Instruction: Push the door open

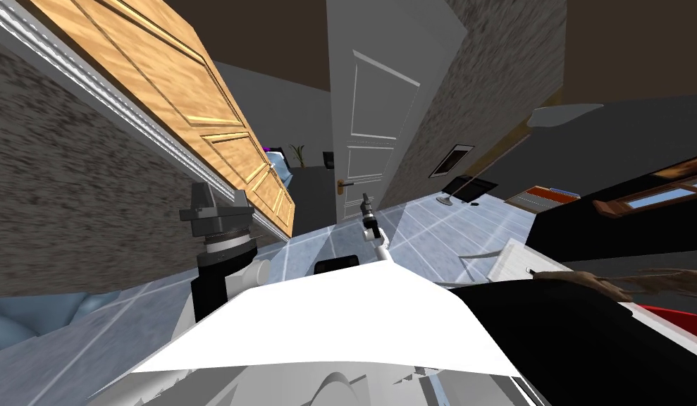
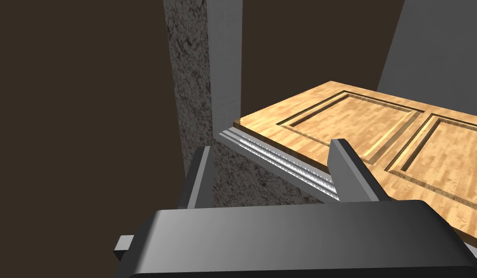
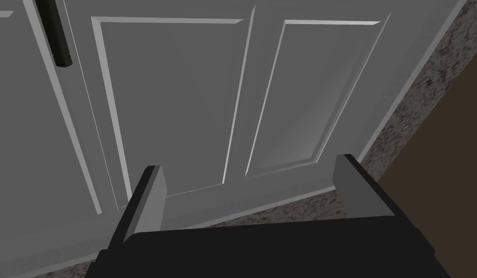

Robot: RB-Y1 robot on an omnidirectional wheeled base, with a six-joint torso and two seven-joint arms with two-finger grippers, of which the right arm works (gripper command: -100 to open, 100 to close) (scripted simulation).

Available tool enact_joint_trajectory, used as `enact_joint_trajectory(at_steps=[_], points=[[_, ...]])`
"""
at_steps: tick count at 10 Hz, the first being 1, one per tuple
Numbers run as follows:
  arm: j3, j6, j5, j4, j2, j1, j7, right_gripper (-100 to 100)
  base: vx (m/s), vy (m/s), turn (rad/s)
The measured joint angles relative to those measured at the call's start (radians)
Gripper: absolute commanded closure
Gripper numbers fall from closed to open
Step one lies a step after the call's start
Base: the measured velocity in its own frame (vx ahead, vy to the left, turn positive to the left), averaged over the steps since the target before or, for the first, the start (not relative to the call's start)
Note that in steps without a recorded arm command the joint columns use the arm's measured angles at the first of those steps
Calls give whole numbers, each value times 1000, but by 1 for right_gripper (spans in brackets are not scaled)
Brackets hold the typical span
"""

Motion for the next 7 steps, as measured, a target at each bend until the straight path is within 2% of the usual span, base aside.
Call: enact_joint_trajectory(at_steps=[2, 4, 7], points=[[2, 15, 2, 28, 5, -17, -1, -100, 66, -30, 18], [3, 14, 2, 78, 10, -42, -2, -100, 80, -45, 47], [6, 31, 3, 137, 15, -73, -6, -100, 88, -51, 43]])
